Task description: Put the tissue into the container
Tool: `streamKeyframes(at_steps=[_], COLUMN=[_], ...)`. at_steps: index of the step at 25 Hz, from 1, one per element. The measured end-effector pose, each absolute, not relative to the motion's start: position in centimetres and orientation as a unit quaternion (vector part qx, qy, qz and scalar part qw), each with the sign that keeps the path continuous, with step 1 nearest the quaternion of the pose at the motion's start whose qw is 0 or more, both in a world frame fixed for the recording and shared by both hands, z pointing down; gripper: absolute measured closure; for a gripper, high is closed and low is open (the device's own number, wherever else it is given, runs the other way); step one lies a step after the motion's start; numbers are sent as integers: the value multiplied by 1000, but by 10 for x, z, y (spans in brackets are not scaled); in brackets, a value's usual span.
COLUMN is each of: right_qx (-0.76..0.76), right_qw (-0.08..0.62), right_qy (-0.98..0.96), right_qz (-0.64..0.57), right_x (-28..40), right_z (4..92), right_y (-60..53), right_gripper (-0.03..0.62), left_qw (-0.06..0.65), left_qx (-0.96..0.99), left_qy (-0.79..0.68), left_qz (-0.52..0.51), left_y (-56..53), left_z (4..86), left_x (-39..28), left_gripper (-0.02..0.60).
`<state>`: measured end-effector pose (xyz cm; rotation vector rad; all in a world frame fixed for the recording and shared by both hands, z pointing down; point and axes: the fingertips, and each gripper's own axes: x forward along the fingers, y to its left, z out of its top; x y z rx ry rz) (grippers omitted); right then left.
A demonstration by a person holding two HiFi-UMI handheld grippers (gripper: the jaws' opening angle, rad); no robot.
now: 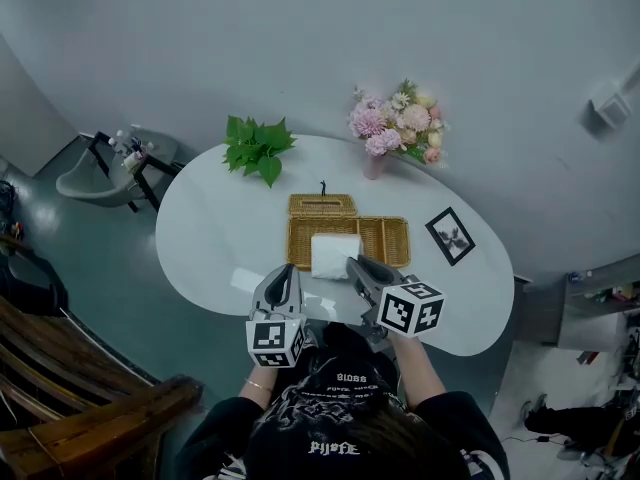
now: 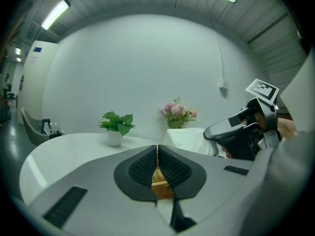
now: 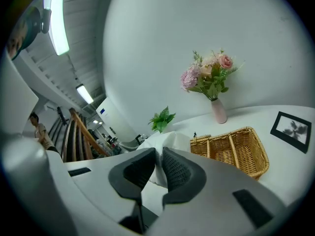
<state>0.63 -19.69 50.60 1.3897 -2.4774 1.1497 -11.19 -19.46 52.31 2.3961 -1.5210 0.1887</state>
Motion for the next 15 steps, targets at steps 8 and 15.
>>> streamKeyframes(at_steps=[8, 15], right_qx=[434, 415], right_qw=[37, 47], right_qy=[-813, -816], right_qz=[386, 400], right_x=[2, -6], right_z=[509, 521], right_y=[-222, -242], right_gripper=[523, 523], left_qw=[147, 148], left_qx=[816, 799], left_qy=[-555, -578], left_qz=[68, 71], left_y=[-207, -215], left_z=[524, 527], left_x=[-116, -121], left_gripper=[554, 554])
